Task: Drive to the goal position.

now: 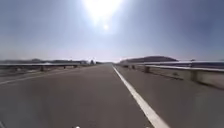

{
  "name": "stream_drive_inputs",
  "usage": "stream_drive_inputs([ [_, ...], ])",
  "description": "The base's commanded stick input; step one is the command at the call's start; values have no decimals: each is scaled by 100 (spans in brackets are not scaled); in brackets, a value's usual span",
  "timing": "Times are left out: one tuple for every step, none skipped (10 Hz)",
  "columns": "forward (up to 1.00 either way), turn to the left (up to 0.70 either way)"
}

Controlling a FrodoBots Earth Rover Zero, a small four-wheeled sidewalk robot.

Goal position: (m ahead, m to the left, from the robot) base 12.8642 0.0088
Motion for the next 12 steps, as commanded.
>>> stream_drive_inputs([
  [70,0],
  [70,0],
  [70,0],
  [70,0],
  [70,0],
  [70,0],
  [70,0],
  [70,0],
  [70,0],
  [70,0],
  [70,0],
  [70,0],
])
